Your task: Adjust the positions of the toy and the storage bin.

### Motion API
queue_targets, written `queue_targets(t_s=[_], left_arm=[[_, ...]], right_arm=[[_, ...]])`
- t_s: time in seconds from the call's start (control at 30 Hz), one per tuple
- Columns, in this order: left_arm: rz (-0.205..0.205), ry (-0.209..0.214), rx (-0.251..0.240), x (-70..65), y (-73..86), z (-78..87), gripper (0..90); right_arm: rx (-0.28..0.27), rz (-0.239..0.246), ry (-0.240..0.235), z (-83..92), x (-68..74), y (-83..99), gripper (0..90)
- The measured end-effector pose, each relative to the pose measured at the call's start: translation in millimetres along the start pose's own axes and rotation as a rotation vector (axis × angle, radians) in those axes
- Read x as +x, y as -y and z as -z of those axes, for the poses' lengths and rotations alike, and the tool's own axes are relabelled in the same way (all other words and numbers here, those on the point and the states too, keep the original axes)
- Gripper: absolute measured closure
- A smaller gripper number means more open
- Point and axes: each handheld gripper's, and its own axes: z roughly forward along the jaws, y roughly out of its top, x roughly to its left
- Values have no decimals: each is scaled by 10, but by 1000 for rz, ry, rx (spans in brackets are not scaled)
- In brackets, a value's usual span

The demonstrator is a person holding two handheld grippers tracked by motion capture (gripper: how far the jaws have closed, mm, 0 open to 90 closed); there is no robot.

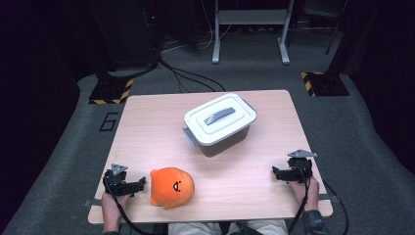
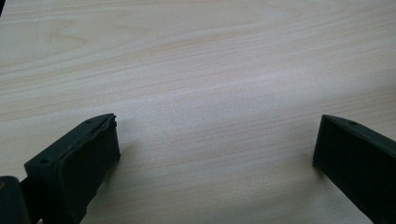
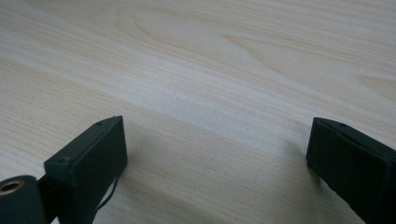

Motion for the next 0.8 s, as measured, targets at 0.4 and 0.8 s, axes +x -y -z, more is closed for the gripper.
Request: queue_targets(t_s=[0.4,0.8], left_arm=[[-2,-1,-1,-2,-1,0,0],[-63,31,-3,0,-39,18,0]], right_arm=[[-2,-5,1,-5,4,-4,46],[-4,-1,-1,-9,3,-6,47]])
